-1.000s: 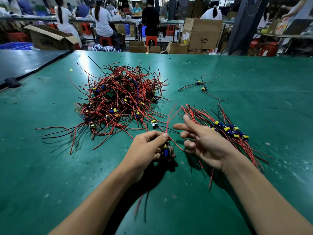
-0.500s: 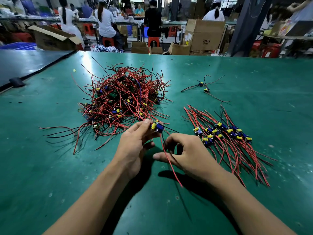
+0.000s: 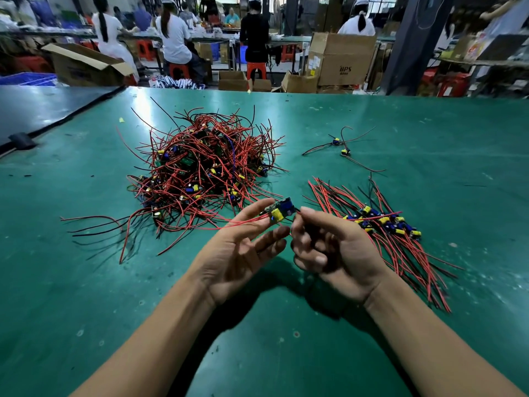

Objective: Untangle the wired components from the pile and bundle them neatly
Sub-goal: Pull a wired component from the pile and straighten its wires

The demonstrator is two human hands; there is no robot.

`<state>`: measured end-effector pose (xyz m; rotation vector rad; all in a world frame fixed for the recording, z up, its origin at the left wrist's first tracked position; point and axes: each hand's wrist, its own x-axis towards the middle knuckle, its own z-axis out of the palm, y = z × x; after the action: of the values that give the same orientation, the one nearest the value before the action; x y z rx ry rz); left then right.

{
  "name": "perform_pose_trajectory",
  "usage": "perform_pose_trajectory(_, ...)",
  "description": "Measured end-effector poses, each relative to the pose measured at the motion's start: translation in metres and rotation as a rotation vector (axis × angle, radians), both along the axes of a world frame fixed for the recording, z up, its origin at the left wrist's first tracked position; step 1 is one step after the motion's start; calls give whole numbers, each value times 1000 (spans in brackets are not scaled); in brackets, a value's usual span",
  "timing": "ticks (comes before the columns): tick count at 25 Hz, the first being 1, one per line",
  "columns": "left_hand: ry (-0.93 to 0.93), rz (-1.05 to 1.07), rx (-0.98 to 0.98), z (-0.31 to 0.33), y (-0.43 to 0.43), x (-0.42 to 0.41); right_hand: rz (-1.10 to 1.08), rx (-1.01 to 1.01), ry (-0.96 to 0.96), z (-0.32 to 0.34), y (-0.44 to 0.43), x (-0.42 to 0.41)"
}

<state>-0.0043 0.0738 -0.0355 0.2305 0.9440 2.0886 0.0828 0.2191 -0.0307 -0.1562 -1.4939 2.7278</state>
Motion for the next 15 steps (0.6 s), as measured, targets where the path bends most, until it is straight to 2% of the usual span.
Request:
perform_pose_trajectory(3, -9, -73, -35, 2, 0, 3, 159, -111, -3, 6, 5, 6)
perform_pose_trajectory(7, 160, -215, -68, -1, -2, 8, 98, -39, -174, 7, 6, 3)
perform_pose_trajectory(9, 219, -205, -122, -3, 1, 10, 60, 100, -206, 2, 4, -1)
perform_pose_trajectory(12, 206, -84, -179, -6, 5, 6, -109, 436, -120, -6, 4, -5)
perform_pose_trajectory(15, 155, -13, -212, -8, 7, 3, -233, 575, -35, -12, 8, -7)
